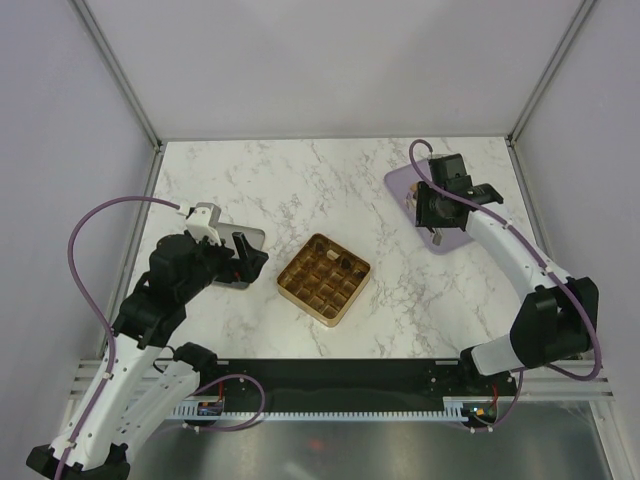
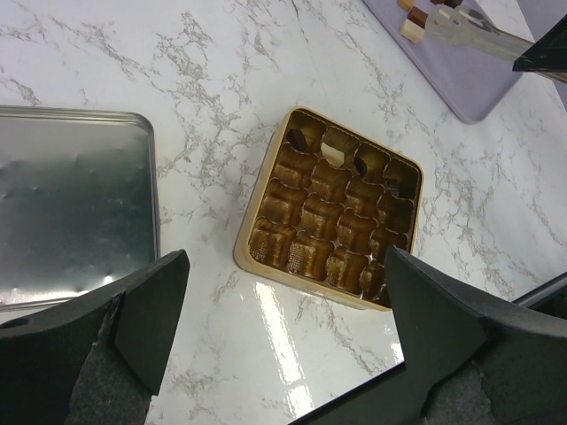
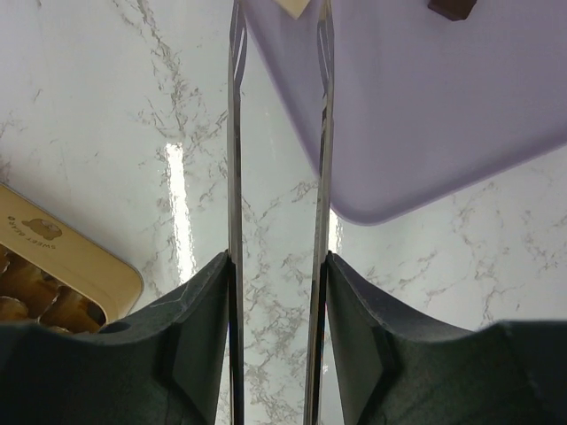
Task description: Pack the chocolate
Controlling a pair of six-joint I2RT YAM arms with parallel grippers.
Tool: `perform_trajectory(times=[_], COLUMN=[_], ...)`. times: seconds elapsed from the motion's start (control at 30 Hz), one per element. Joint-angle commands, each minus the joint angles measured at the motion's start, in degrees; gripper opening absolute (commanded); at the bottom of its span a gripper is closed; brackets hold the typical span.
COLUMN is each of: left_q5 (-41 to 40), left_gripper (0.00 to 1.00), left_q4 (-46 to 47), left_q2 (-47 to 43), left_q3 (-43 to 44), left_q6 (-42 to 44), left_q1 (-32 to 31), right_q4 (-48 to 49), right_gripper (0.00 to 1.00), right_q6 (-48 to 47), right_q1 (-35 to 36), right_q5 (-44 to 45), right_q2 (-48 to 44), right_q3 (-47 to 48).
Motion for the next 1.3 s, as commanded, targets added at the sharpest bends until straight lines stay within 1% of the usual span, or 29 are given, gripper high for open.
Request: perform_trajectory(times=[0.0, 0.1, 0.3, 0.7, 0.9, 1.07, 1.1, 1.27], left_q5=[-0.25, -0.16, -0.16, -0.43, -0.51, -0.51, -0.51, -0.51], left_gripper=[1.00, 1.00, 1.00, 1.00, 1.00, 1.00, 1.00, 1.00], left_q4=[0.03, 0.03, 0.03, 0.11, 0.11, 0.03, 0.03, 0.11], left_q2=[-0.20, -0.29, -0.11, -0.20, -0.29, -0.29, -0.29, -0.29], left_q3=[-0.16, -0.16, -0.25, -0.16, -0.25, -0.16, -0.25, -0.25], left_q6=[2.04, 2.04, 2.04, 2.04, 1.95, 2.04, 1.95, 1.95], left_q1=[-0.29, -0.29, -0.29, -0.29, -0.29, -0.29, -0.29, -0.29], right_q4=[4.23, 5.19, 6.34, 9.24, 9.33, 8.89, 8.80, 7.92], right_gripper=[0.53, 0.54, 0.53, 0.53, 0.50, 0.43, 0.40, 0.38], right_q6=[-1.36, -1.62, -1.88, -2.50, -2.59, -2.59, -2.59, -2.59], right_q1=[-1.65, -2.63, -3.95, -4.04, -3.95, -4.04, -4.12, -4.04], right_q5=[-4.29, -3.42, -4.46, -5.52, -5.61, -5.17, -5.00, -4.21], right_q2=[1.30, 2.88, 4.82, 9.21, 9.48, 8.60, 8.25, 7.02], right_q3=[0.54, 0.01, -0.08, -0.69, -0.43, -0.43, -0.26, -0.08])
